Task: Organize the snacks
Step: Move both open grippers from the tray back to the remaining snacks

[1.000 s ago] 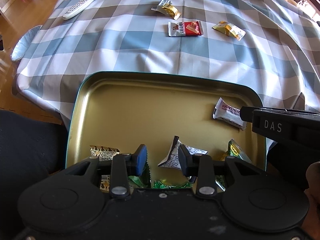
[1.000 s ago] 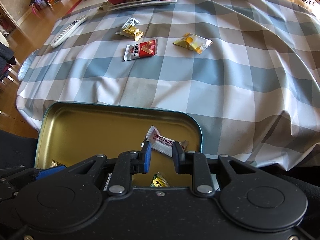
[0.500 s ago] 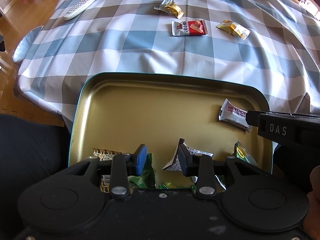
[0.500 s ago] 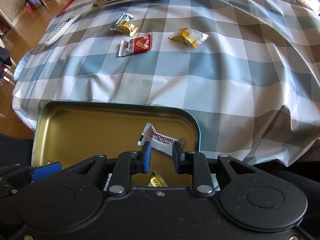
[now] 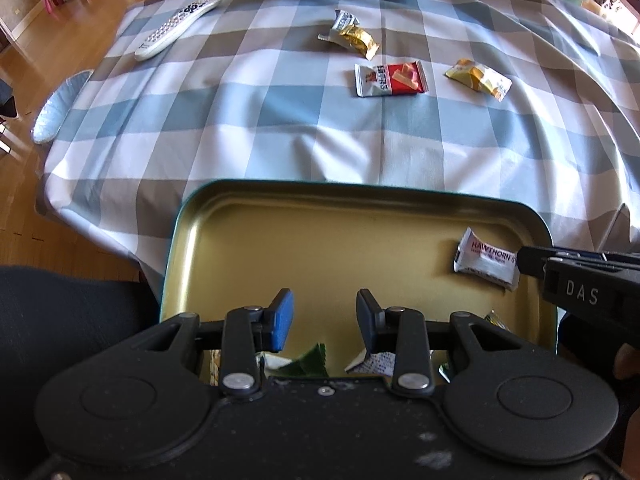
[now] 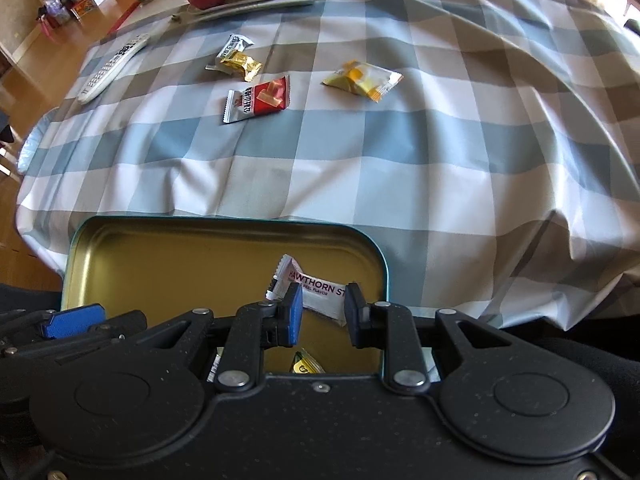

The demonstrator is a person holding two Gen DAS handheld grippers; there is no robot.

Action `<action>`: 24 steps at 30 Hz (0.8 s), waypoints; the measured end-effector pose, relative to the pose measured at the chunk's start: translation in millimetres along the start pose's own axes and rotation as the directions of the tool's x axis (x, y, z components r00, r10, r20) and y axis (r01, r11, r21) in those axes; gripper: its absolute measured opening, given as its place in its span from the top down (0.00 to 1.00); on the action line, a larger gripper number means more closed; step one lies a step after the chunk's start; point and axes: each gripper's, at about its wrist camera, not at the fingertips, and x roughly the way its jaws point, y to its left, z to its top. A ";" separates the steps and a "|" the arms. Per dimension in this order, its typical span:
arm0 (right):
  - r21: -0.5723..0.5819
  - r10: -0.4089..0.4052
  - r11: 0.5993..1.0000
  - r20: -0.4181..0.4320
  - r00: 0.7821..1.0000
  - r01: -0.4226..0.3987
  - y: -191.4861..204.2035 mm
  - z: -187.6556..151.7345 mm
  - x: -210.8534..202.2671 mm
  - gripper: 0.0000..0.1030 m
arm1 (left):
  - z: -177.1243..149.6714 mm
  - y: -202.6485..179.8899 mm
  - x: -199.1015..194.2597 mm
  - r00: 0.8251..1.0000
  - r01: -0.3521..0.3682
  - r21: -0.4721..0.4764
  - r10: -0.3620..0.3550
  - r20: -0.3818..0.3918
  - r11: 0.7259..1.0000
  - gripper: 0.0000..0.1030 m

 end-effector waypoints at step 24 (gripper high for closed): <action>-0.019 -0.173 0.983 0.231 0.957 0.182 2.6 80.1 -6.7 0.69 | 84.5 4.9 -3.5 0.992 -0.035 0.056 0.028 0.124 0.998 0.66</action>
